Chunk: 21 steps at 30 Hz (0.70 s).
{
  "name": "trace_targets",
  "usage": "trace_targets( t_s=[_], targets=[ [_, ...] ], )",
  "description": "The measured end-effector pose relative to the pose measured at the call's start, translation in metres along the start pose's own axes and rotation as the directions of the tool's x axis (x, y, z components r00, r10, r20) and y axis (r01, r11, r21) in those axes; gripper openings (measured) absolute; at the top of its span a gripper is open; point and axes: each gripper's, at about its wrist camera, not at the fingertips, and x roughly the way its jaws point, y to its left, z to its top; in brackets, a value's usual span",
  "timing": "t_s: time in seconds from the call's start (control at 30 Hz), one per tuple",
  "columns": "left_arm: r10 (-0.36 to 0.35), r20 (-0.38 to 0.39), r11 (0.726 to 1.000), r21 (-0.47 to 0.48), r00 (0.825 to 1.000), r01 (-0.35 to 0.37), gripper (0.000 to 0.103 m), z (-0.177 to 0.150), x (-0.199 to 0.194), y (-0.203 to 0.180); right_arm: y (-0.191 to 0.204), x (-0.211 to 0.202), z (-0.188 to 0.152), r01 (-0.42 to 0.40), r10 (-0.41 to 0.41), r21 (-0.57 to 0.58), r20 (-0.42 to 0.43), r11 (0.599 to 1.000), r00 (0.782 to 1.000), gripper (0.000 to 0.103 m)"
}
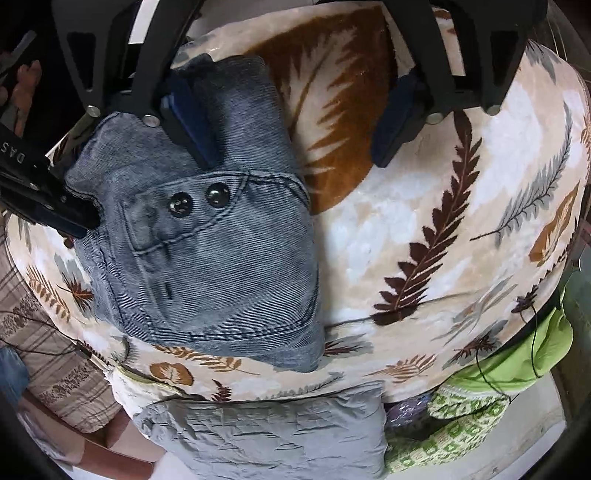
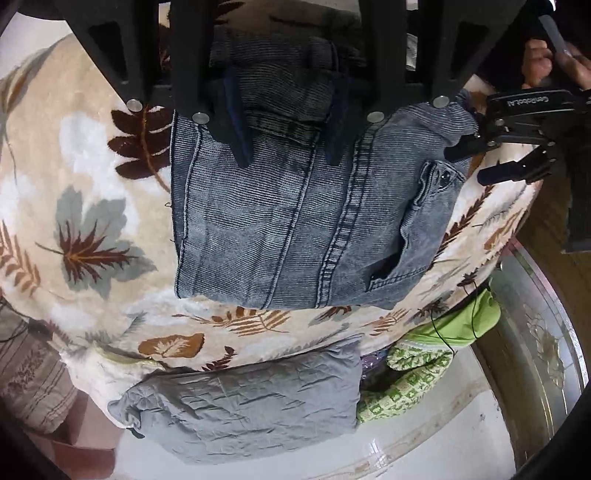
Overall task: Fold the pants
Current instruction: 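Press the folded jeans bundle flat with both tools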
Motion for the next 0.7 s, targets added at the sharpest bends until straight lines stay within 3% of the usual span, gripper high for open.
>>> trace_targets(
  t_s=[0.1, 0.37, 0.5, 0.7],
  targets=[
    [-0.012, -0.021, 0.999, -0.034, 1.000, 0.011, 0.100, 0.002, 0.006, 0.008, 0.000, 0.000, 0.000, -0.003, 0.003, 0.001, 0.001, 1.000, 1.000, 0.047],
    [-0.016, -0.031, 0.997, -0.073, 0.999, 0.013, 0.100, 0.001, -0.007, 0.012, 0.003, -0.002, 0.004, 0.007, -0.007, 0.010, -0.008, 1.000, 1.000, 0.048],
    [0.007, 0.016, 0.997, -0.083, 1.000, -0.005, 0.099, 0.010, -0.024, 0.017, 0.009, -0.009, 0.012, 0.035, -0.035, -0.010, -0.010, 0.999, 0.999, 0.048],
    [0.034, 0.056, 0.998, -0.062, 0.998, -0.030, 0.099, 0.039, -0.030, 0.010, 0.001, -0.018, 0.051, 0.101, -0.100, -0.002, 0.059, 0.995, 0.993, 0.048]
  ],
)
